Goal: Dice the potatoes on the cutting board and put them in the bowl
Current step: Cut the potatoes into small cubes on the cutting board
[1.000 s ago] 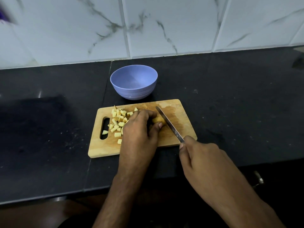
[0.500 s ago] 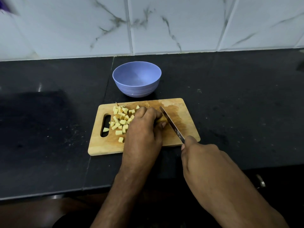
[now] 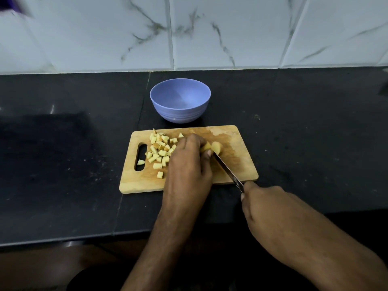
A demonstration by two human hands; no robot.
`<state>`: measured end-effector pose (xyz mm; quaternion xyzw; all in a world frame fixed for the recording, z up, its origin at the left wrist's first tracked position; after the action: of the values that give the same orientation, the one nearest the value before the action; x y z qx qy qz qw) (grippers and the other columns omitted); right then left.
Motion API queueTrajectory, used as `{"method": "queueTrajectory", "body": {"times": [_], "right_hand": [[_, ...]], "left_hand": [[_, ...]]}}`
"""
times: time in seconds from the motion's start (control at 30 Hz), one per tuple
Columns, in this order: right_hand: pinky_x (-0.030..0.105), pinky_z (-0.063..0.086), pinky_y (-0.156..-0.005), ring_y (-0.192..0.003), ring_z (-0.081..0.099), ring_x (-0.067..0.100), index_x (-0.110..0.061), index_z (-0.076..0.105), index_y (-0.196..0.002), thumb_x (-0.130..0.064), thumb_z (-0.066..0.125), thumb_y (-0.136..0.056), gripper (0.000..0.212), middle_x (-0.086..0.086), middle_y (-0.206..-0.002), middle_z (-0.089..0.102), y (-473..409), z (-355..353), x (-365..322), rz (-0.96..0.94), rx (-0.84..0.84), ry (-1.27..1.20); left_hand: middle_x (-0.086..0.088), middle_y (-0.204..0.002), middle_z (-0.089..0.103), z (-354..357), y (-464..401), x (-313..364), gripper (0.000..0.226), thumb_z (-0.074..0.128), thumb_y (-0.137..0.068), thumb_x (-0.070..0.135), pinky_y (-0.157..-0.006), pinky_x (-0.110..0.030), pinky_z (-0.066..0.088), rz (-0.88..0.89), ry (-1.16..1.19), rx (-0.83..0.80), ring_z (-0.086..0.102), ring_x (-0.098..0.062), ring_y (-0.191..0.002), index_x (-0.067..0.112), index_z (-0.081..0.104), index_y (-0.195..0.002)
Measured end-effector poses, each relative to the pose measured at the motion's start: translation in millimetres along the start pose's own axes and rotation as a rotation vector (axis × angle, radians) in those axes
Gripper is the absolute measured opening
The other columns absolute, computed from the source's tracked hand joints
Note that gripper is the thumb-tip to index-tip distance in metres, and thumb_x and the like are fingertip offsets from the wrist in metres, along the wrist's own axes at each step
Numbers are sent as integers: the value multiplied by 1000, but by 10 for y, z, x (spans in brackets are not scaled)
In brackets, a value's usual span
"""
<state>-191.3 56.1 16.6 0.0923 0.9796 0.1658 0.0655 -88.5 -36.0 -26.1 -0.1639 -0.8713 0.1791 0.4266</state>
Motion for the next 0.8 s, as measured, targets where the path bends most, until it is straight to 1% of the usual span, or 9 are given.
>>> {"method": "queueTrajectory", "body": {"times": [0.1, 0.27, 0.3, 0.37, 0.43, 0.5, 0.57, 0.67, 0.8], "right_hand": [[25, 33, -71, -77, 38, 13, -19, 25, -95, -22, 24, -108, 13, -7, -69, 28, 24, 92, 50, 21, -9, 1], [27, 35, -69, -75, 41, 14, -21, 29, -95, -25, 27, -106, 12, -8, -69, 31, 22, 168, 115, 3, 71, -42], [27, 36, -69, -75, 42, 14, -21, 30, -95, -25, 27, -106, 12, -8, -70, 32, 24, 174, 120, 0, 83, -50], [28, 37, -67, -74, 44, 14, -20, 34, -96, -26, 27, -106, 14, -7, -71, 36, -14, 200, 148, -14, 133, -52], [29, 42, -65, -74, 51, 15, -19, 45, -104, -27, 30, -105, 18, -6, -78, 47, -87, 219, 181, -20, 177, -50], [31, 48, -65, -76, 58, 16, -21, 51, -112, -28, 33, -104, 20, -4, -85, 57, -210, 228, 220, -12, 191, -52], [34, 54, -68, -76, 62, 15, -22, 55, -112, -28, 35, -104, 22, -3, -85, 60, -330, 214, 240, -11, 186, -58], [38, 59, -72, -74, 65, 15, -23, 58, -111, -33, 34, -104, 26, -3, -83, 61, -419, 214, 274, -16, 151, -100], [28, 54, -61, -64, 61, 8, -25, 58, -107, -40, 29, -105, 32, -6, -74, 59, -362, 247, 281, -50, 193, -131]], "left_hand": [[9, -100, 62, -46, 20, -28, 13, 66, -95, 13, -78, -17, 45, -15, 46, 47, 56, -4, -91, 17, 61, -107], [8, -105, 58, -25, 57, -18, 19, 67, -92, 13, -82, -8, 40, 35, 1, -4, 52, -2, -95, 17, 61, -110], [8, -106, 57, -31, 62, -19, 20, 68, -91, 14, -83, -10, 41, 40, 10, -1, 53, -3, -96, 17, 62, -110], [8, -106, 56, -45, 67, -21, 22, 69, -89, 16, -83, -20, 48, 36, 29, 7, 56, -7, -97, 19, 62, -110], [9, -107, 56, -58, 71, -13, 24, 69, -88, 17, -83, -29, 51, 27, 15, 6, 55, -11, -99, 20, 62, -111], [12, -108, 55, -55, 70, 12, 28, 71, -87, 18, -85, -31, 51, 25, -26, -11, 52, -11, -101, 21, 61, -113], [16, -107, 54, -40, 61, 31, 30, 71, -88, 18, -89, -33, 50, 18, -51, -46, 50, -9, -104, 23, 60, -116], [13, -110, 62, 6, 36, 59, 28, 69, -92, 21, -93, -39, 50, 35, -85, -105, 50, -9, -108, 24, 62, -119], [10, -117, 62, 34, 25, 27, 35, 68, -92, 26, -98, -41, 49, 26, -91, -143, 51, -9, -111, 25, 61, -126]]}}
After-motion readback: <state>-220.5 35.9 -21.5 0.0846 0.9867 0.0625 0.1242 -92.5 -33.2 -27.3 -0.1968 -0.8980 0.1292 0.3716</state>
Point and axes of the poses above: each hand's wrist, its own y-axis away from the middle knuckle, its own z-axis out of the palm, x = y × z, the point moved 6 cm from there along -y, towards the middle knuckle
